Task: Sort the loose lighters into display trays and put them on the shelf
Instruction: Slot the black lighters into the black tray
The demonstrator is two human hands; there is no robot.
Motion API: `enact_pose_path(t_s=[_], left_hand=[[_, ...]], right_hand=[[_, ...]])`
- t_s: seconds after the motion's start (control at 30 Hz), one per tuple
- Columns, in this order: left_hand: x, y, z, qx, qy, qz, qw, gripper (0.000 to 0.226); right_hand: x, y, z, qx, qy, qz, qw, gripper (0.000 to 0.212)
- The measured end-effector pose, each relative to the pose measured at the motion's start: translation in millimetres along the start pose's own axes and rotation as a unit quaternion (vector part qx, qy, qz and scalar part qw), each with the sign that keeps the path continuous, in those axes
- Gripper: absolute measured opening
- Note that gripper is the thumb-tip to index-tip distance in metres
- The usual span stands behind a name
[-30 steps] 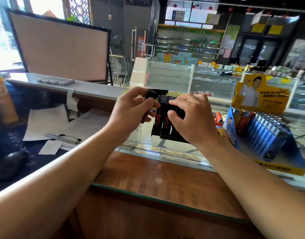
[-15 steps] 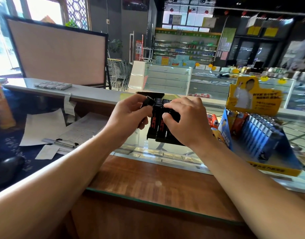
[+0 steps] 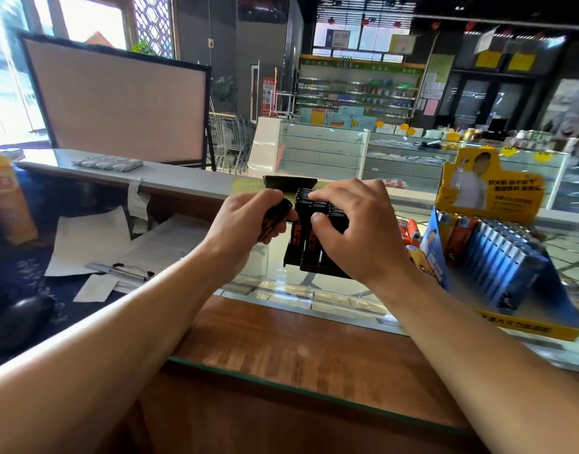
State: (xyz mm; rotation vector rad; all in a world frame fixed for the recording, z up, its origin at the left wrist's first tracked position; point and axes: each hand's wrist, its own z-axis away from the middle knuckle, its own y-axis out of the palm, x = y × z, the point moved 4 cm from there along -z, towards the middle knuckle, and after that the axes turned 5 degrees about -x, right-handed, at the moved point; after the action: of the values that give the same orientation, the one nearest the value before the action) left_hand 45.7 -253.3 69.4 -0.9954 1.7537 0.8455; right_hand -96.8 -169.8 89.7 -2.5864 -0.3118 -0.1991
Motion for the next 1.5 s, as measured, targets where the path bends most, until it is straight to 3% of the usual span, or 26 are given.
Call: enact_pose_path(t_s=[0.27,0.5,0.8,0.93,1.23,1.5], left_hand=[[9.3,0.8,-5.2,0.026,-0.021,0.036,0.999,0.047],[9.5,-0.1,-7.2,0.012,-0.013,0.024,1.0,0.024],[6.5,-10.4,-7.7,-0.056,0.038,-0.09,0.994,0.015],[2.2,-10.5,-8.0,-0.084,0.111,-0.16,0.977,0.019],[-7.0,6.5,-14.6,-0.021,0.239,-0.331,0.913,0.028],[-3.2,5.3,-17.3,-0.034,0.321,-0.384,0.865,0.03]], right_hand=[[-3.6,1.1,0.4,0.002,0.014,0.011,1.0,0.031],[-11.3,7.3,0.8,0.04,0.017,0.077,0.996,0.039],[-8.6,5.3,3.2,0.054,0.005,0.093,0.994,0.041],[-7.0,3.0,3.4,0.05,-0.001,0.111,0.993,0.043],[-5.8,0.8,3.0,0.053,0.014,0.105,0.993,0.044],[-9.2,2.7,2.9,0.044,0.021,0.104,0.993,0.044]])
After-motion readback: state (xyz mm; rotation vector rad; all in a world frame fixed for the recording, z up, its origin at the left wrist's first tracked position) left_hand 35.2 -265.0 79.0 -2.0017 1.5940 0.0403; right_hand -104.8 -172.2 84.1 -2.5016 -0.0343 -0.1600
